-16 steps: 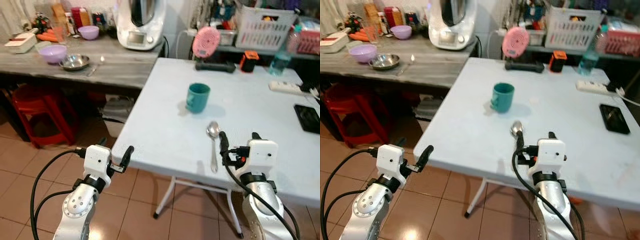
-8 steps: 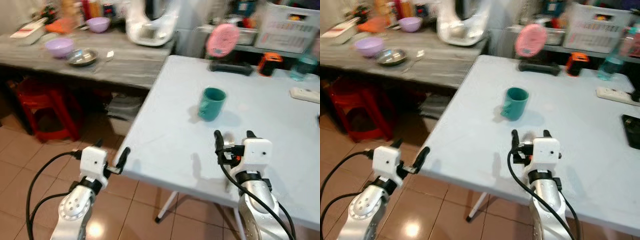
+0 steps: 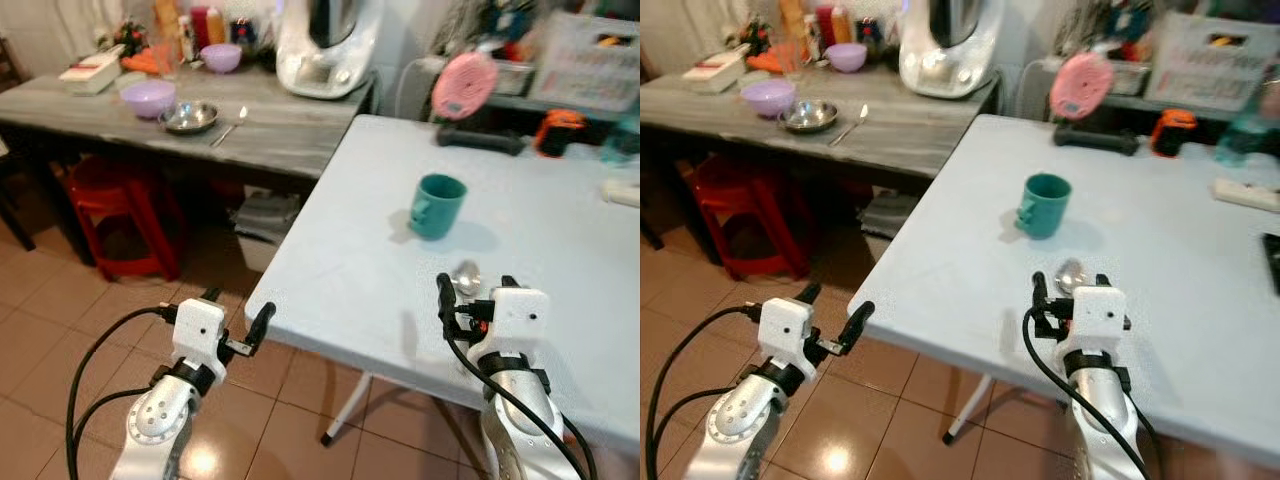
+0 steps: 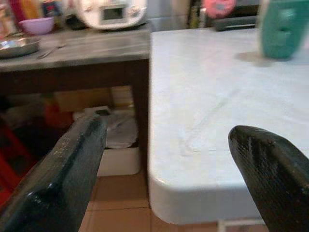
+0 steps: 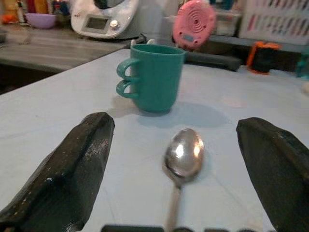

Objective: Setting the table

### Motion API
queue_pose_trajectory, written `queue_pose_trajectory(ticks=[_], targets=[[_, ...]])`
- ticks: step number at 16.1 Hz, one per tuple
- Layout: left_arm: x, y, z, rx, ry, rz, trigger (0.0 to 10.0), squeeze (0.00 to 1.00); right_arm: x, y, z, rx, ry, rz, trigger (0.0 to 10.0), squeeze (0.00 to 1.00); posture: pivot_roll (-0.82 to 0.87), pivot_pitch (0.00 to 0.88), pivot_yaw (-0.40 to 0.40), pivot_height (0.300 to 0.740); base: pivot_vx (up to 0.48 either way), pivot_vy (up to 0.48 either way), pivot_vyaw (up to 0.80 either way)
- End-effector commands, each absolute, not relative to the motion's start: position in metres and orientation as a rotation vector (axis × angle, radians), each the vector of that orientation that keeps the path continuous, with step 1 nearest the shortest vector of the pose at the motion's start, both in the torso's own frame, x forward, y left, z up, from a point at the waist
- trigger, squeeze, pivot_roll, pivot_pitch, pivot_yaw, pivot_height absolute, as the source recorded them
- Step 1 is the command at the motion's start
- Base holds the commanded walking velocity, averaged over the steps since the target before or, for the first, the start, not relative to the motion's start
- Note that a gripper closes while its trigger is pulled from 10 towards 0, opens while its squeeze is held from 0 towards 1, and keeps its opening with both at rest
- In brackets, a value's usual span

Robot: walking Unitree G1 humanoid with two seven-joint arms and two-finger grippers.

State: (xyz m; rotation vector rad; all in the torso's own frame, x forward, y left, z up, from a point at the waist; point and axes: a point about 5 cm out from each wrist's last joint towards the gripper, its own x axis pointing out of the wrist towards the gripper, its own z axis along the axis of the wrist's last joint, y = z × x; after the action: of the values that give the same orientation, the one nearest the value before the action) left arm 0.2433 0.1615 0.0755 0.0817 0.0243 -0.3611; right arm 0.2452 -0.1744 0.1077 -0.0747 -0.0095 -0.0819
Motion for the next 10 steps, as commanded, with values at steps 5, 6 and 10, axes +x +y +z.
queue_pose_trajectory(ticks=[5,6,10], targets=[[0.238,0.153,0.074,0.065,0.045,-0.527,10.0,0.0,0.246,-0.184,0.092,-0.062,0.107,-0.164,10.0,0.0,0.02,0.0,0.0,0.74,0.0,0.0,0.0],[0.236,0.15,0.075,0.063,0.043,-0.563,10.0,0.0,0.248,-0.184,0.092,-0.06,0.116,-0.164,10.0,0.0,0.02,0.0,0.002,0.74,0.0,0.0,0.0],[0.236,0.149,0.078,0.077,0.038,-0.64,10.0,0.0,0.263,-0.179,0.093,-0.053,0.162,-0.143,10.0,0.0,0.02,0.005,0.007,0.74,0.0,0.0,0.0]])
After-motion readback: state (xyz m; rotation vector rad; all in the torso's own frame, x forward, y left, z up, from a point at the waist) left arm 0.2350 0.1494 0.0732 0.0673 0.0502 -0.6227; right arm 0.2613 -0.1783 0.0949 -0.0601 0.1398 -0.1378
